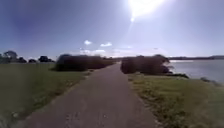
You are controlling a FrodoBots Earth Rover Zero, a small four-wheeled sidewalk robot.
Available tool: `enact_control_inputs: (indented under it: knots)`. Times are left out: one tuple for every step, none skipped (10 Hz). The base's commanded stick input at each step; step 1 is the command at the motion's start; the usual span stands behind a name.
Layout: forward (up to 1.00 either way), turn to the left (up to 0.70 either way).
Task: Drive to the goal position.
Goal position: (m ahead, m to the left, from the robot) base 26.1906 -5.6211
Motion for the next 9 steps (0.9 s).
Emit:
enact_control_inputs:
  knots:
    - [0.85, 0.00]
    - [0.85, 0.00]
    - [0.85, 0.00]
    - [0.85, 0.00]
    - [0.85, 0.00]
    - [0.85, 0.00]
    - [0.85, 0.00]
    - [0.85, 0.00]
    - [0.85, 0.00]
